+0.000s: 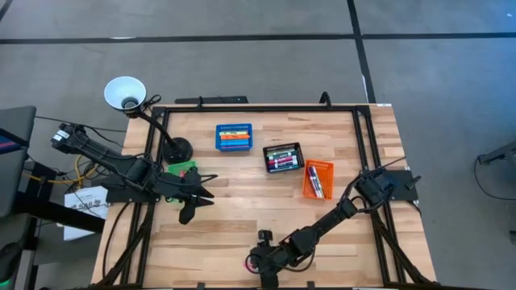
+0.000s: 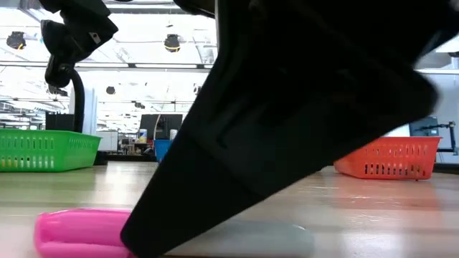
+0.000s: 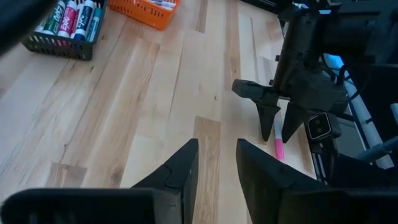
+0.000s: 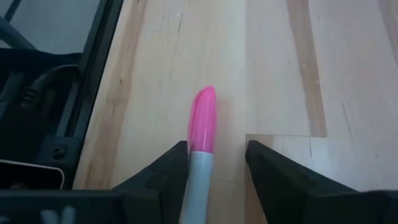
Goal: Pick & Place Markers
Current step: Put the pink highlighter pen into the green basket
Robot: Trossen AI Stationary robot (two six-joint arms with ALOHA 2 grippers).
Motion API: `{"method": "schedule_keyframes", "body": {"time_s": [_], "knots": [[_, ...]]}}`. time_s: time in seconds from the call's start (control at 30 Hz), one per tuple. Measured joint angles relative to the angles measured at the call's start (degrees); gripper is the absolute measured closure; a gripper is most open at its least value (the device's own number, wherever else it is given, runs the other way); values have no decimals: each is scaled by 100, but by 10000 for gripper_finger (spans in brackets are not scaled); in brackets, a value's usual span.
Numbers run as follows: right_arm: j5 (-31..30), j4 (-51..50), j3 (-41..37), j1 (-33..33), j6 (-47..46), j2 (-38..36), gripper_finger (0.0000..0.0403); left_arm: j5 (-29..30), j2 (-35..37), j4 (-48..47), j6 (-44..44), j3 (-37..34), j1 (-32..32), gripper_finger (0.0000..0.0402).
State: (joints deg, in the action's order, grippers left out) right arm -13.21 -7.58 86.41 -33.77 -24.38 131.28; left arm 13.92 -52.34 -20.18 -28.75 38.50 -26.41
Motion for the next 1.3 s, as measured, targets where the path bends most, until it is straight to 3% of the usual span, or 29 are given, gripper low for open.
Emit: {"method": "schedule_keyframes", "body": {"time_s": [0.4,0.5,0.7,0.9,1.07,1.3], "knots": [[76,-201,173,322,249,-66,361,-1,-2,57,0,0,0,298],[5,-279,223,603,411,-74,375,-1,-1,63,0,0,0,298],[-32,-309,241,1143,687,-18,332,1,-30,257,32,-154,-30,298],[216,-265,245,1391,1082,-15,302,128,-187,1148,300,-1057,-184,298],[368,-218,238,1373,1275,-20,289,157,-623,2252,304,-1595,-212,295],[274,-239,236,1228,1386,-43,238,61,-1553,3368,343,-1661,-216,275]]}}
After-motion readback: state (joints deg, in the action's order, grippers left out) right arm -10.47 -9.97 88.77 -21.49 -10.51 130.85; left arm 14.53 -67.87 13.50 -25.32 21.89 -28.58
